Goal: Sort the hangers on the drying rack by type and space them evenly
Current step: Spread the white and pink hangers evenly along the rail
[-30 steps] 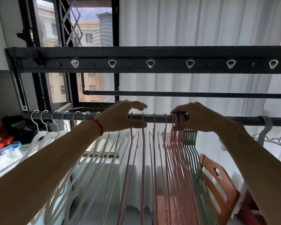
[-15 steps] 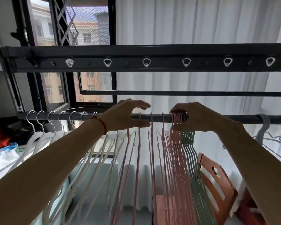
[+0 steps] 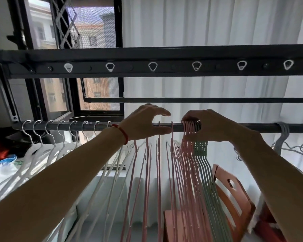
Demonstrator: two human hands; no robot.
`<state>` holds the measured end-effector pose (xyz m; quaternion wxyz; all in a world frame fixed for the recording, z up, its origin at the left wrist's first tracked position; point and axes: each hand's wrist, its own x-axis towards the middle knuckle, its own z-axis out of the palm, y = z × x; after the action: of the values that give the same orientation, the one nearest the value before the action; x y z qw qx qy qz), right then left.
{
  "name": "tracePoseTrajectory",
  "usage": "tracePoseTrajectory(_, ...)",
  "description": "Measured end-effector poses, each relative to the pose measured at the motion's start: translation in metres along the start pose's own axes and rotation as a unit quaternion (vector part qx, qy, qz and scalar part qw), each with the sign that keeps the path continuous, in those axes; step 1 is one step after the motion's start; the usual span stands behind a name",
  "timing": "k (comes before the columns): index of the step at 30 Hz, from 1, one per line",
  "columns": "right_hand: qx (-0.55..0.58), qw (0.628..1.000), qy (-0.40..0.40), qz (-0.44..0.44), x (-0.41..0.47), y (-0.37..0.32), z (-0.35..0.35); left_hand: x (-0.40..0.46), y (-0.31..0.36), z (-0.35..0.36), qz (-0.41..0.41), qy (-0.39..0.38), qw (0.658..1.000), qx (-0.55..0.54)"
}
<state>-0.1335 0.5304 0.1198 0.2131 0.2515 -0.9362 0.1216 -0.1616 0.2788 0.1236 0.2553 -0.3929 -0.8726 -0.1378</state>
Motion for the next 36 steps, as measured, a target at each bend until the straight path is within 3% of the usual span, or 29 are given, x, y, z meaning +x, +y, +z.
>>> tracePoseTrajectory(36,0.024,1.000,-0.018,-0.001,-0.003,0.019,-0.001,0.037,0.023,0.027,-0.005,-0.016,1.000,0.009)
